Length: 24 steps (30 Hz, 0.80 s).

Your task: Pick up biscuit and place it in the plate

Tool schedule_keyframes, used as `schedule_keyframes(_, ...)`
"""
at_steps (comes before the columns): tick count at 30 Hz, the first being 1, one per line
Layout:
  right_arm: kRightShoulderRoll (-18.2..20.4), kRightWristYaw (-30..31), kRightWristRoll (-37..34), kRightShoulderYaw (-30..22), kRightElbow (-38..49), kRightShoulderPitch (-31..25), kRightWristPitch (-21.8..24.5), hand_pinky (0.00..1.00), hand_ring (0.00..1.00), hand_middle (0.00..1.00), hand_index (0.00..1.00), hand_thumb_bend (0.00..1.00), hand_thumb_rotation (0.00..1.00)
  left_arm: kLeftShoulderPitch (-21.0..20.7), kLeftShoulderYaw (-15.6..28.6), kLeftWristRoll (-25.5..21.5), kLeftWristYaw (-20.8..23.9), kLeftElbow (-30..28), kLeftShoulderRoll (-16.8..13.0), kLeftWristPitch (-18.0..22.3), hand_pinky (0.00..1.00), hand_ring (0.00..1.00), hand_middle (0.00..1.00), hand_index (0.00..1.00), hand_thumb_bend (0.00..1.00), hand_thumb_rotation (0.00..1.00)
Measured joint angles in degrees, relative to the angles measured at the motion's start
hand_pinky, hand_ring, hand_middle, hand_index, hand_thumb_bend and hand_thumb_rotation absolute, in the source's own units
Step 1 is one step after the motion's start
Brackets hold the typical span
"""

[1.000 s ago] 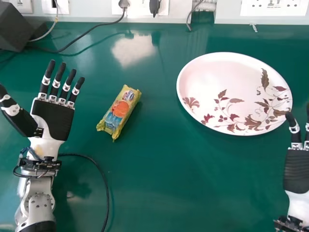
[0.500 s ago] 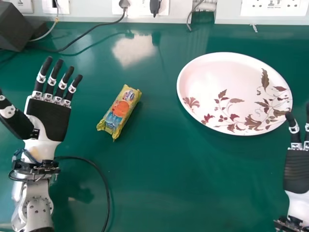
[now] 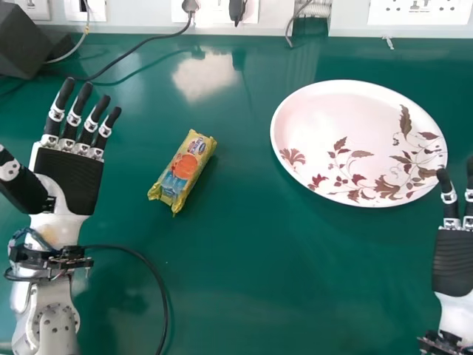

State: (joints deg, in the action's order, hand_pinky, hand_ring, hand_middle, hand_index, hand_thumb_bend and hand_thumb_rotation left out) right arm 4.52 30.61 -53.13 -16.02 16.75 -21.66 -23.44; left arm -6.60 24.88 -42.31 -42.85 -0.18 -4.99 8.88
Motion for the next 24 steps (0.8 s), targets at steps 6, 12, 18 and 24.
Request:
schedule_keyframes(6,0.0,0.01,-0.1,0.07,0.0,0.02,0.0,0.78,0.91,0.9,0.86,0.98,0.42,0.39,-1.15,3.69,0.55,-0.63,-0.15,3.99,0.93,0.93,0.97,0.95,1.0,0.6)
schedule_keyframes(12,0.0,0.22,-0.3,0.19,0.0,0.04,0.0,0.76,0.88,0.89,0.86,0.97,0.47,0.36,-1.57,5.54,1.44,-0.79,-0.35,7.07,0.96,0.95,0.98,0.96,1.0,0.6)
schedule_keyframes(18,0.0,0.92,-0.57,0.19,0.0,0.02,-0.01,0.7,0.89,0.92,0.87,0.96,0.47,-1.19,-2.09,10.23,1.62,1.76,-1.99,14.43,0.95,0.94,0.98,0.96,1.0,0.6)
schedule_keyframes(24,0.0,0.87,-0.55,0.18,0.08,0.0,-0.01,0.67,0.87,0.9,0.87,0.99,0.59,-3.29,-2.71,15.59,2.21,5.47,-3.37,22.7,0.95,0.94,0.97,0.96,1.0,0.61)
